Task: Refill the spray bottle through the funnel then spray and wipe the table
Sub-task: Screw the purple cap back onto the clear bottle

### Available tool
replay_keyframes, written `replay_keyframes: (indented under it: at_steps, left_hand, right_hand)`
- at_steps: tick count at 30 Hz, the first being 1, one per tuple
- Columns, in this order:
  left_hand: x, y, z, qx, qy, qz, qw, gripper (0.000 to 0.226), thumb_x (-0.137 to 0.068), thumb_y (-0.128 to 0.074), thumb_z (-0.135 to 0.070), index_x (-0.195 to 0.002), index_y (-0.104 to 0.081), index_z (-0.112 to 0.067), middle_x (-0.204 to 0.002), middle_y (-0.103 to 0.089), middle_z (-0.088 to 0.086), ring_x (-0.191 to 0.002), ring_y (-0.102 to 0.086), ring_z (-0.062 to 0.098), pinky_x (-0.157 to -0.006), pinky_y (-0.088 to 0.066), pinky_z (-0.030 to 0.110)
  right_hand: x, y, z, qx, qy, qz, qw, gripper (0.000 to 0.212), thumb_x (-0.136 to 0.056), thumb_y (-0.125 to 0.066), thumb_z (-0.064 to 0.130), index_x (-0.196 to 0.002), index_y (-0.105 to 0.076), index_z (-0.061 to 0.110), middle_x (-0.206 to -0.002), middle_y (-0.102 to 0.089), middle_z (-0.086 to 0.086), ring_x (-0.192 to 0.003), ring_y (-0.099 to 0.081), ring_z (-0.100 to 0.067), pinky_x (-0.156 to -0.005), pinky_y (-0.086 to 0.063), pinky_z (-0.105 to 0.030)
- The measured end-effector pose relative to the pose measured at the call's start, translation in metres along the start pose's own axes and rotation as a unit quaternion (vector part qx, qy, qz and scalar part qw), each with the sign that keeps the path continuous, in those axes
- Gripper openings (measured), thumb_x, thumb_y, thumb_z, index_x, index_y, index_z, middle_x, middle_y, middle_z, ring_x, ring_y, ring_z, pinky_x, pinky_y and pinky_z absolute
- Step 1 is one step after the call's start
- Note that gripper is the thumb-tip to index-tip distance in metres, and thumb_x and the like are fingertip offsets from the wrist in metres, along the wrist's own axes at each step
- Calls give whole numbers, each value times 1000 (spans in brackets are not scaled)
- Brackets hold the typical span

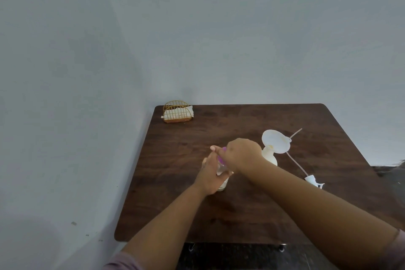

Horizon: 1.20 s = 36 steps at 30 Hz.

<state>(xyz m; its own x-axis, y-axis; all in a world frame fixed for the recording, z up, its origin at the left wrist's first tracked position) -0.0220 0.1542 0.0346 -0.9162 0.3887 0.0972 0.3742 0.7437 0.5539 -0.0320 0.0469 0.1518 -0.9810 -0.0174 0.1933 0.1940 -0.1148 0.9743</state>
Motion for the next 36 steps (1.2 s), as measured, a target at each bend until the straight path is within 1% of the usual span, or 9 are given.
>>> replay_keyframes:
  at_steps: [3,5,7,16,20,23,25,28,36]
  left_hand:
    - [-1,8,0,29,-8,-15,999,62,-79,-68,-45,-135,-43,-37,-128,-55,-15,-122,-50,10,-103,-45,42]
    - [0,9,3,26,-13,-20,999,61,-77,-67,-47,-132,-46,-34,-127,-55,-13,-121,-51,12,-102,-47,45]
    - [1,7,9,24,-10,-23,999,55,-76,-65,-49,-127,-50,-33,-125,-54,-12,-119,-52,13,-100,-48,46]
    - [1,-1,0,50,6,-6,999,53,-77,-64,-51,-126,-49,-35,-124,-57,-8,-119,-54,21,-101,-47,50]
    - [2,7,1,27,9,-9,1000,69,-78,-73,-34,-139,-42,-22,-140,-50,3,-127,-50,21,-107,-42,40]
    - [0,15,-1,48,-13,15,999,51,-72,-74,-37,-116,-48,-37,-117,-61,-4,-104,-61,11,-86,-52,31]
    - [-1,14,-2,43,-13,11,999,45,-73,-74,-33,-110,-49,-37,-104,-60,-7,-98,-62,15,-87,-53,33]
    - [-1,6,-1,38,-34,-5,999,37,-73,-70,-40,-102,-49,-50,-78,-51,-8,-83,-60,27,-89,-53,48]
    - [2,2,2,40,-7,-67,997,48,-74,-65,-42,-118,-49,-36,-112,-62,-6,-110,-59,14,-95,-51,44]
  right_hand:
    - [0,4,-8,4,21,-5,1000,54,-94,-35,60,-78,-58,14,-79,-57,0,-77,-57,-17,-62,-40,-26]
    - [-2,-1,-7,2,108,-30,994,42,-95,-42,52,-114,-51,15,-105,-53,-4,-96,-57,-22,-74,-47,-30]
    - [0,-13,-2,-3,183,-24,983,40,-98,-37,45,-124,-43,16,-106,-49,-4,-95,-57,-23,-71,-43,-30]
    - [-8,-30,8,36,10,-106,994,32,-99,-30,44,-99,-40,14,-57,-44,3,-49,-43,-13,-42,-27,-25]
    - [-12,-29,11,26,86,-90,992,30,-97,-34,43,-98,-43,15,-72,-51,1,-65,-52,-16,-50,-33,-26]
    - [-15,-23,10,71,200,-103,972,35,-97,-32,43,-105,-48,13,-99,-53,-5,-89,-54,-24,-62,-41,-33]
    - [-15,-24,4,81,244,-75,963,34,-97,-30,44,-102,-45,14,-95,-56,-5,-85,-57,-25,-64,-45,-35]
    - [-17,-28,-5,95,232,-72,965,33,-97,-28,44,-99,-42,14,-88,-60,-7,-74,-61,-27,-61,-47,-36]
    - [-20,-31,13,94,133,-84,983,30,-100,-25,37,-90,-39,13,-80,-53,-6,-65,-54,-25,-54,-36,-33]
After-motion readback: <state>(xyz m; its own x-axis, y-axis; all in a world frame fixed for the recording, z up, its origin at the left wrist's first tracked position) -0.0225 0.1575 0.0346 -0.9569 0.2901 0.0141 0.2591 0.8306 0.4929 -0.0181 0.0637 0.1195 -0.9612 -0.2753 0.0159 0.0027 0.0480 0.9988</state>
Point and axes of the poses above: each hand's wrist, its own x-axis away from the middle knuckle, its own y-axis out of the back of the hand, z = x × y, the point moved 3 cm from there along -x, towards the middle knuckle
